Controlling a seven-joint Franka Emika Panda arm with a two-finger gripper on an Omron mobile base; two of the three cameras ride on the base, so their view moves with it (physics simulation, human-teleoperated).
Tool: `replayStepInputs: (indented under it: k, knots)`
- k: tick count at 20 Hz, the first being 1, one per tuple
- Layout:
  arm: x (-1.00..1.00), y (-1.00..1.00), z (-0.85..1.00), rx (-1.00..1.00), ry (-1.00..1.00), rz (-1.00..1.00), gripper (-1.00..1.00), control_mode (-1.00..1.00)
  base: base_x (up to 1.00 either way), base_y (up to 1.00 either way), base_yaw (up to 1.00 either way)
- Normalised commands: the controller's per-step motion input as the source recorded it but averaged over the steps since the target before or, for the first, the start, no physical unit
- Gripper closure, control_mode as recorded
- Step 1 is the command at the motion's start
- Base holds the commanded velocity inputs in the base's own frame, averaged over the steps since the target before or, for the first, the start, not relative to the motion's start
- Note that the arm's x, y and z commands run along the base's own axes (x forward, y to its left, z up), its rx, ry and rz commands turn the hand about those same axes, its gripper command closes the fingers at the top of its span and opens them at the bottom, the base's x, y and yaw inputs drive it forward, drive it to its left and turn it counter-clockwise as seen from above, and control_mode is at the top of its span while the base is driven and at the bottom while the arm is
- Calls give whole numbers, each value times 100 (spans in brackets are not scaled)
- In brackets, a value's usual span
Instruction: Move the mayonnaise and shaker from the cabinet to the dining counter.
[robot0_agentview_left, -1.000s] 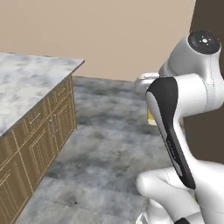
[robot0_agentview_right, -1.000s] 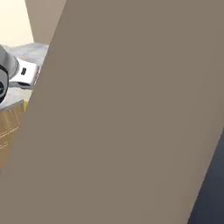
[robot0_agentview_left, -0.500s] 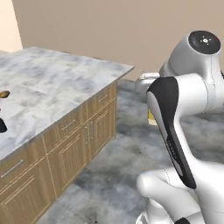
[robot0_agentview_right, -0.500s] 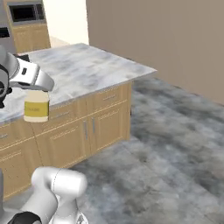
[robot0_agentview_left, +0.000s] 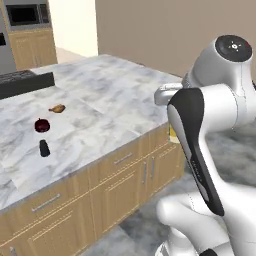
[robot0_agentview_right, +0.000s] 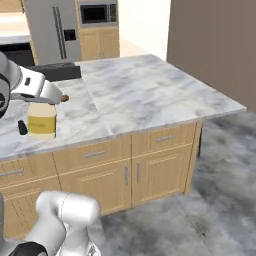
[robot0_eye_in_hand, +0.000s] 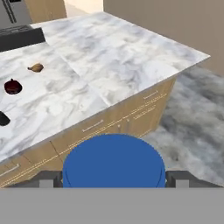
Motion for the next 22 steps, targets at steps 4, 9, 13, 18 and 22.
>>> replayStepInputs:
  k: [4,9,13,18,22]
  knots:
    - [0,0,0,0,0,0,100,100,100,-7,52]
    - [0,0,0,0,0,0,100,100,96,-18,56]
    - [0,0,0,0,0,0,100,100,74,-31,46]
    - [0,0,0,0,0,0,100,100,79,-6,19]
    - [0,0,0,0,0,0,100,100,57,-6,15]
